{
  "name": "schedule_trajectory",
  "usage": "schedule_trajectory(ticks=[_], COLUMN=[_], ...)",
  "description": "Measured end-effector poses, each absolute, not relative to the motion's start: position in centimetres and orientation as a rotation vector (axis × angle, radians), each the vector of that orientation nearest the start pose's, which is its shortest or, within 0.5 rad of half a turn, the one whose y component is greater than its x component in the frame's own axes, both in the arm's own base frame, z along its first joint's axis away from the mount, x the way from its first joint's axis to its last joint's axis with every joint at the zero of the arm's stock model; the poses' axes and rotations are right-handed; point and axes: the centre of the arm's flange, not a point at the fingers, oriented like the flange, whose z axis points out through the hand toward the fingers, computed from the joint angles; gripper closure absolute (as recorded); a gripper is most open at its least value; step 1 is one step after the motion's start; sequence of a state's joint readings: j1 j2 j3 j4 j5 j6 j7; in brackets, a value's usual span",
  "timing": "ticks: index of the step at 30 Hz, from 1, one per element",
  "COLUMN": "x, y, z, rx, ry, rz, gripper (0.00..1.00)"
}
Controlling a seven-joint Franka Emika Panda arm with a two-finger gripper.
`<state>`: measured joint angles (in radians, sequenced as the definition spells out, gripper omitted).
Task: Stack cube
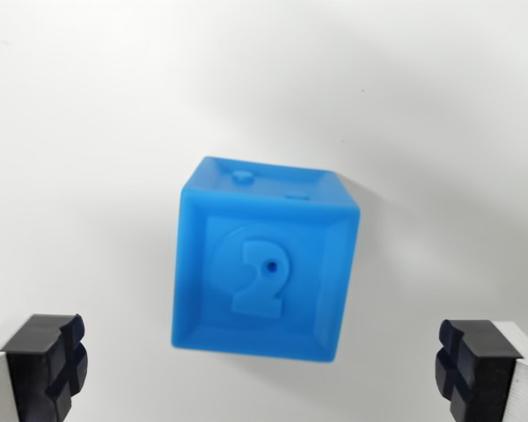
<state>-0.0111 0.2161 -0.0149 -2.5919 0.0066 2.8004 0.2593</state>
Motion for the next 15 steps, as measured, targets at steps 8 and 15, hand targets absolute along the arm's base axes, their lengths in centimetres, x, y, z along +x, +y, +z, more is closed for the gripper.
schedule_trajectory(ticks=[8,15], x=[43.9,43.9], y=[-1.2,-1.1], z=[15.2,13.3], rx=[-3.111,-3.112], ry=[0.452,0.451], rz=[0.011,0.010], gripper=[0.00,0.00])
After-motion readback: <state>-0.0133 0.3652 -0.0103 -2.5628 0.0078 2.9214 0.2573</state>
